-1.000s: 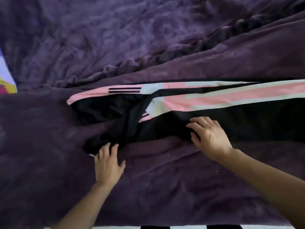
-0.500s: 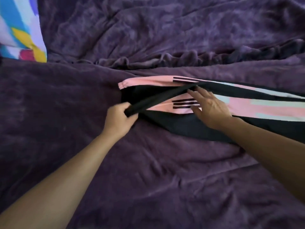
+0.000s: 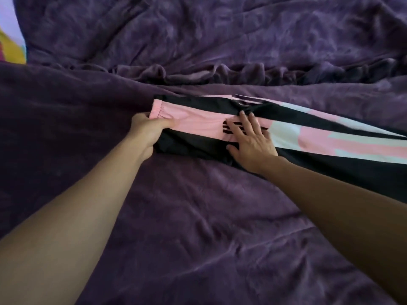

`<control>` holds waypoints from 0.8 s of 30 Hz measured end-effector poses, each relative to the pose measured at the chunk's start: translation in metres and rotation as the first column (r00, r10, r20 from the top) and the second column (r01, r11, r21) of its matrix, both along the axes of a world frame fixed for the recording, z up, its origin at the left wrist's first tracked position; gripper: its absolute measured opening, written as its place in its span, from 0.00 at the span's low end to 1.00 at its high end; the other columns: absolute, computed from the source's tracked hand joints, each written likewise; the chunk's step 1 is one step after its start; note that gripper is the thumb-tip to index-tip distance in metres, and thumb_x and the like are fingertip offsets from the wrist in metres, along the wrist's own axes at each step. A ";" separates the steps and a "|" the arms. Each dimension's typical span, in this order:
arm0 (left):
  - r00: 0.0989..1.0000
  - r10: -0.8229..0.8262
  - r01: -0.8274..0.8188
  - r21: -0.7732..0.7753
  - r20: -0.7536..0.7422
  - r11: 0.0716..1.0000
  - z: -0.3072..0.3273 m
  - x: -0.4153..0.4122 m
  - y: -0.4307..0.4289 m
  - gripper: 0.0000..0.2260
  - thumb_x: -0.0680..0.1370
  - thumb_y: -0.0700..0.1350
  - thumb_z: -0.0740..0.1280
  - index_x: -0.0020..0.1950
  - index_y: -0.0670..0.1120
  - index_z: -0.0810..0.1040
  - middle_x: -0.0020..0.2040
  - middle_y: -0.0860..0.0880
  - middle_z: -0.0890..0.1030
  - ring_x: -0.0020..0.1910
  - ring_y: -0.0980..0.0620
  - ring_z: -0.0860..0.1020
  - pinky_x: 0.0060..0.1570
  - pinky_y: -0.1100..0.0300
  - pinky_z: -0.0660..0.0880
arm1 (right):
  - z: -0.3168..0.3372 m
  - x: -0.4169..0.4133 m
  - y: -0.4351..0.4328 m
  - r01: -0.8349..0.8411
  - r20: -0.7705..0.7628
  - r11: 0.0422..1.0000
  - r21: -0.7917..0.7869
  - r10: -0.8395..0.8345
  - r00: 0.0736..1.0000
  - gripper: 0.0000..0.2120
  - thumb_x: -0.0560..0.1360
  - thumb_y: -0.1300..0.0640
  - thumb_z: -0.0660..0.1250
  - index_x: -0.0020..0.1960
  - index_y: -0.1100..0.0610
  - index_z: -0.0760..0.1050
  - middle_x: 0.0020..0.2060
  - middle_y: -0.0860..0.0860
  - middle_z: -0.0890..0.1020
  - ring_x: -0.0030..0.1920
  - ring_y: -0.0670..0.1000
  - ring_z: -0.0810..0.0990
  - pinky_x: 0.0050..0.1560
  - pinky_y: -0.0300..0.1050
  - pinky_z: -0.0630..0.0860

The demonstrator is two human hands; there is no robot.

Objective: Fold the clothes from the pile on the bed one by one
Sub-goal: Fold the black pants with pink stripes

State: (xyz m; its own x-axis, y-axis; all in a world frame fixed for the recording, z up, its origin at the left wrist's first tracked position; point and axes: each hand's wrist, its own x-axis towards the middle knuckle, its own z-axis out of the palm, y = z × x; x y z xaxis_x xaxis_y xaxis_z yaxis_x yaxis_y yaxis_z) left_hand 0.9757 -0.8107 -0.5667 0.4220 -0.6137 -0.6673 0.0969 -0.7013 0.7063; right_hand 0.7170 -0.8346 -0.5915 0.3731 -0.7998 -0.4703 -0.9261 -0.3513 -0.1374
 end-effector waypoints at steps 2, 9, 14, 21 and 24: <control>0.997 -0.024 0.032 -0.107 0.070 0.994 0.025 -0.009 -0.004 0.07 0.66 0.39 0.75 0.42 0.46 0.82 0.37 0.54 0.84 0.36 0.59 0.82 0.34 0.66 0.76 | 0.008 -0.002 -0.003 0.010 0.052 1.000 0.025 -0.012 0.999 0.33 0.77 0.40 0.58 0.78 0.44 0.48 0.79 0.50 0.44 0.78 0.54 0.43 0.72 0.60 0.58; 0.869 -0.380 0.479 -0.345 0.318 0.807 0.124 -0.129 -0.023 0.15 0.69 0.47 0.72 0.54 0.45 0.79 0.50 0.49 0.84 0.51 0.52 0.81 0.52 0.56 0.77 | 0.057 -0.092 0.009 0.479 0.394 0.877 -0.037 -0.427 0.814 0.25 0.77 0.49 0.65 0.73 0.50 0.66 0.73 0.51 0.67 0.71 0.54 0.68 0.67 0.50 0.67; 0.693 -0.639 0.696 -0.080 0.334 0.714 0.104 -0.253 -0.022 0.18 0.72 0.50 0.70 0.59 0.47 0.73 0.56 0.45 0.79 0.56 0.42 0.77 0.54 0.50 0.75 | 0.063 -0.192 0.035 0.634 0.323 0.773 -0.039 -0.591 0.740 0.21 0.77 0.51 0.65 0.69 0.51 0.70 0.63 0.52 0.76 0.58 0.58 0.77 0.54 0.52 0.74; 0.081 -0.960 0.854 0.477 0.269 0.206 0.044 -0.331 0.013 0.23 0.75 0.54 0.66 0.68 0.50 0.66 0.65 0.45 0.66 0.63 0.41 0.69 0.55 0.47 0.70 | 0.053 -0.311 0.064 0.685 0.260 0.729 0.012 -0.663 0.702 0.18 0.77 0.51 0.66 0.66 0.52 0.74 0.63 0.50 0.75 0.58 0.55 0.77 0.53 0.49 0.74; -0.003 -0.898 0.788 0.554 0.440 0.269 0.043 -0.362 0.016 0.19 0.76 0.51 0.65 0.65 0.48 0.69 0.63 0.44 0.68 0.62 0.42 0.69 0.56 0.47 0.69 | 0.065 -0.373 0.067 0.735 0.244 0.677 -0.037 -0.707 0.664 0.18 0.77 0.50 0.65 0.66 0.51 0.74 0.63 0.49 0.75 0.59 0.54 0.76 0.52 0.48 0.72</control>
State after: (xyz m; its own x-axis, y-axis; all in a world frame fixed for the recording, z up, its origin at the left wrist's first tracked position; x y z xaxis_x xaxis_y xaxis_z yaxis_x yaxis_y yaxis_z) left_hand 0.6140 -0.7948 -0.5237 -0.0737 -0.7764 -0.6259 -0.9878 -0.0293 0.1527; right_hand 0.3439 -0.7679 -0.5264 -0.2744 -0.9012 -0.3355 -0.8538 0.3889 -0.3461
